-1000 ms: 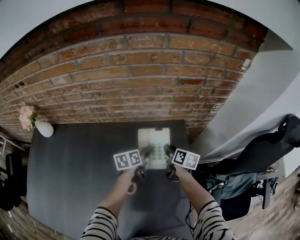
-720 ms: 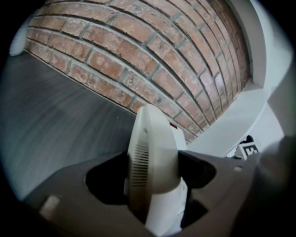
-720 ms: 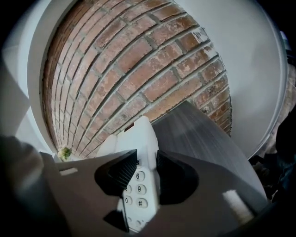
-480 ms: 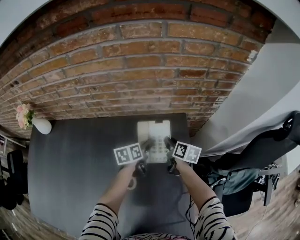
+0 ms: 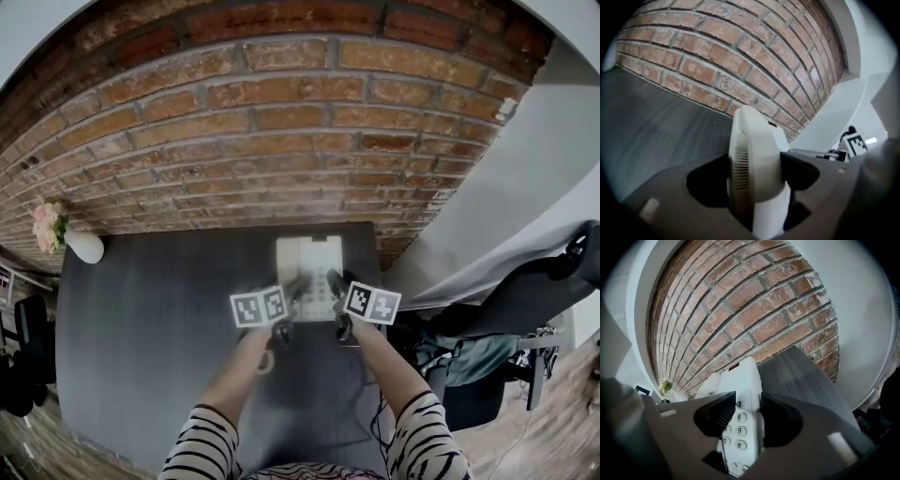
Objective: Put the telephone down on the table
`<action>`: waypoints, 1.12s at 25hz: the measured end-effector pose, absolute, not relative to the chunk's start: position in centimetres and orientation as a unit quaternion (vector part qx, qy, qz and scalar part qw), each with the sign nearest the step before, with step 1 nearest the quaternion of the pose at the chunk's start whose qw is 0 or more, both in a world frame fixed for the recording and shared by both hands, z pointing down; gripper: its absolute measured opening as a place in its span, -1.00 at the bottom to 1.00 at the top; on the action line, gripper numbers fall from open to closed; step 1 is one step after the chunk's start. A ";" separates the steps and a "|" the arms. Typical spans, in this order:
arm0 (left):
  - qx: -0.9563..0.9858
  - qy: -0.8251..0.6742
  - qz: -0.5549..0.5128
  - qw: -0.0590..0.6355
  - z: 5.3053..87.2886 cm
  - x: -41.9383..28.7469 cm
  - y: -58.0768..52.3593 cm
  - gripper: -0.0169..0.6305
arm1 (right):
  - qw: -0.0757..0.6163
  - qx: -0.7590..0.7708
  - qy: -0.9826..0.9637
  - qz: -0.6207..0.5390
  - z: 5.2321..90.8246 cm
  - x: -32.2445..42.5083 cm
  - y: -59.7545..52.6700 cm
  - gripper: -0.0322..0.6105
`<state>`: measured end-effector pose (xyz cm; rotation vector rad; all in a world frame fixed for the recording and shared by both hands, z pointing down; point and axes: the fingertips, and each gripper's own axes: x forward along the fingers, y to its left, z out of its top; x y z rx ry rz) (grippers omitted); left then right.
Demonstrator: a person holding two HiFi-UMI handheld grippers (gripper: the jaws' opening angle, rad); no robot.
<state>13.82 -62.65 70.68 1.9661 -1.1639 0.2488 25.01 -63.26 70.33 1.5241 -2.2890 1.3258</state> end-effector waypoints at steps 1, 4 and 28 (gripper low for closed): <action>0.784 -0.462 0.096 0.403 70.5 13.8 -62.7 0.10 | 0.045 0.500 -0.750 0.430 70.3 25.0 -63.2 -0.39; 0.791 -0.466 0.086 0.388 70.1 13.5 -62.9 0.17 | 0.042 0.503 -0.754 0.421 69.9 25.0 -63.2 -0.38; 0.860 -0.466 0.090 0.186 61.1 12.2 -52.3 -0.84 | 0.016 0.528 -0.785 0.325 62.8 24.6 -53.0 -0.89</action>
